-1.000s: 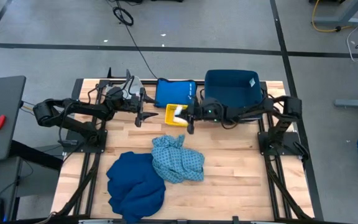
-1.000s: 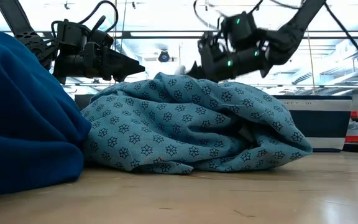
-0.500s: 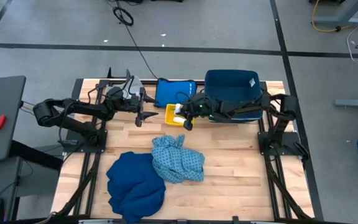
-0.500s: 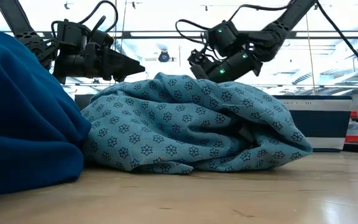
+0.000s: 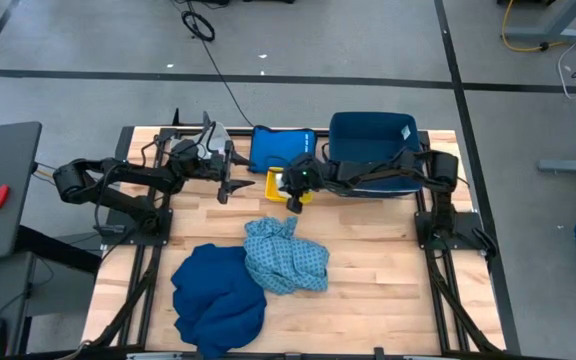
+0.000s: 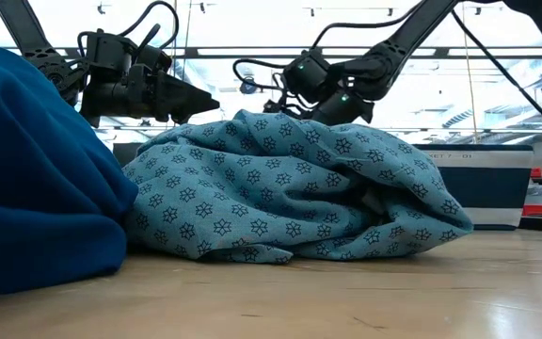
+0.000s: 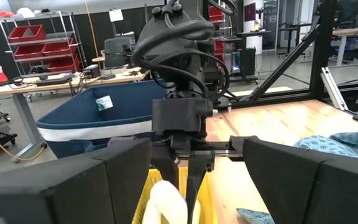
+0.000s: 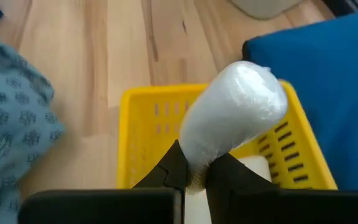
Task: Pick & place medical supplies in basket/bin
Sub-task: Put the white rolled gauze into the yellow bin, then put the light blue patient gown into the blue bin
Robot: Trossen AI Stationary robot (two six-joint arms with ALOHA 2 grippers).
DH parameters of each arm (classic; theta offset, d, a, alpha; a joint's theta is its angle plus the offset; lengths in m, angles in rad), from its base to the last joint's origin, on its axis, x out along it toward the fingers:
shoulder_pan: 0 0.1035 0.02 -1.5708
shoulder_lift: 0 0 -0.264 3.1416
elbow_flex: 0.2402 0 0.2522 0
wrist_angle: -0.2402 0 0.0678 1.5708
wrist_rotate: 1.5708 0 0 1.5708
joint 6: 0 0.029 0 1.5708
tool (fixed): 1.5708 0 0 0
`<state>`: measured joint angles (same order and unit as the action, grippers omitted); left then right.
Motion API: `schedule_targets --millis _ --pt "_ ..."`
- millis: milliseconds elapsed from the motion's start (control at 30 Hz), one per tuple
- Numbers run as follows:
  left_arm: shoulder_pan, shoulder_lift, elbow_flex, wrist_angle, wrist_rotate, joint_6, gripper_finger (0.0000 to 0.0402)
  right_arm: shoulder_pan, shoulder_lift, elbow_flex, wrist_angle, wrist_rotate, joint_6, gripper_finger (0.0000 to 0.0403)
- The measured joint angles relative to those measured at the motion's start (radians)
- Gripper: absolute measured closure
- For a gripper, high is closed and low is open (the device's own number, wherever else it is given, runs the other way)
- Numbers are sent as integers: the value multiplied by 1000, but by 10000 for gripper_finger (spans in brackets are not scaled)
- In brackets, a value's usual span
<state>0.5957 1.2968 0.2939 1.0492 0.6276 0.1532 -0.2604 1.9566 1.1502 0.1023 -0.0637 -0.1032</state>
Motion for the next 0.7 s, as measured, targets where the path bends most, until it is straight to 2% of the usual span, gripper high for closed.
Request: schedule_targets --millis 200,300,467,700 --pt "0 0 0 0 1 0 143 0 2 22 -58 73 13 365" --pt "0 0 0 0 1 -5 143 0 2 22 -73 108 9 323" --pt "0 0 0 -1 1 -7 143 6 2 22 -72 108 -15 251" --pt "0 0 0 -2 1 -6 143 30 1 22 -69 131 -62 192"
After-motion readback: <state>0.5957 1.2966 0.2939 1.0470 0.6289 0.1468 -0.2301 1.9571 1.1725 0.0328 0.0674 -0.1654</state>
